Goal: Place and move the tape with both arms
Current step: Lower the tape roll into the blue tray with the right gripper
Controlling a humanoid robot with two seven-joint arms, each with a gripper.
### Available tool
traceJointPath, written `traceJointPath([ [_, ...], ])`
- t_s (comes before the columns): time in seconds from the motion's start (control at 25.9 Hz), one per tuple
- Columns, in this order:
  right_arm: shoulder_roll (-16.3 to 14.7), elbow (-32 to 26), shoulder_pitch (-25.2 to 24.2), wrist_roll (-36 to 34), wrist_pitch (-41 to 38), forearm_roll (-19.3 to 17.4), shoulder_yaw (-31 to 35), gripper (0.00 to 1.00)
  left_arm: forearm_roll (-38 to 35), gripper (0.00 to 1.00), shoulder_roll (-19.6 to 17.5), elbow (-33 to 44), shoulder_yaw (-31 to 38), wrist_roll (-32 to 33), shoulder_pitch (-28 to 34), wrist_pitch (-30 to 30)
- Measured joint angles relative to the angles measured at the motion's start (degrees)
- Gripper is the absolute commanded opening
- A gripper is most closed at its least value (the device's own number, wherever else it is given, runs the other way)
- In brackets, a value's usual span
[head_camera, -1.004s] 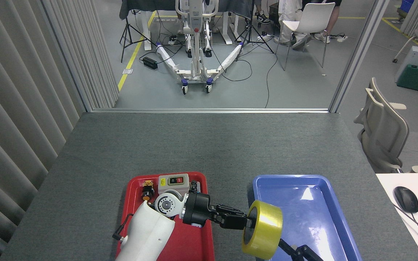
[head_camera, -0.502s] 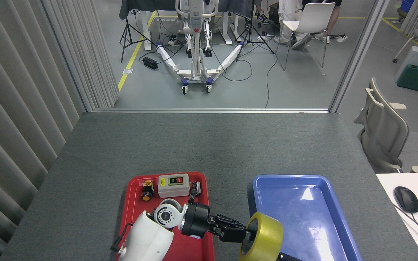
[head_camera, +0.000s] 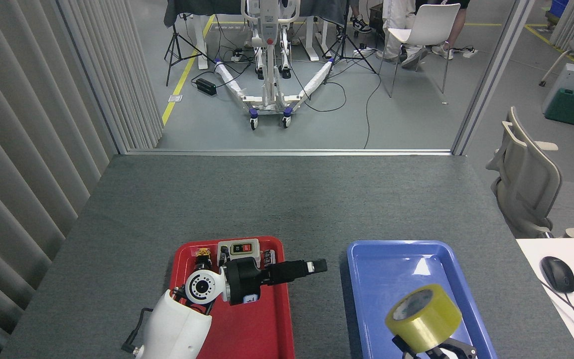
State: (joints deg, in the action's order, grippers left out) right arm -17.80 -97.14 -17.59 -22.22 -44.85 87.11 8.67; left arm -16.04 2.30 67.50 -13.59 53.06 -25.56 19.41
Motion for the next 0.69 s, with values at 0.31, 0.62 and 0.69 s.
traceJointPath([
  [0.31,-1.3,-1.3,7.1,34.6,20.7,-14.3,-0.4,0.0,-36.2,1.0,-3.4,21.2,-2.5,-28.8,14.9,-8.3],
  [0.62,-2.4,-1.7,13.0,67.5,23.9,-20.0,-0.5,0.0,-53.8,0.99,-6.1,21.9,-7.5,-58.4,24.6,-23.0],
  [0.69,-2.4,-1.4,14.5,72.6,24.3,-20.7,-0.6,0.0,-54.7,0.99,-6.5,22.1,-8.5,-61.2,25.7,-30.4],
])
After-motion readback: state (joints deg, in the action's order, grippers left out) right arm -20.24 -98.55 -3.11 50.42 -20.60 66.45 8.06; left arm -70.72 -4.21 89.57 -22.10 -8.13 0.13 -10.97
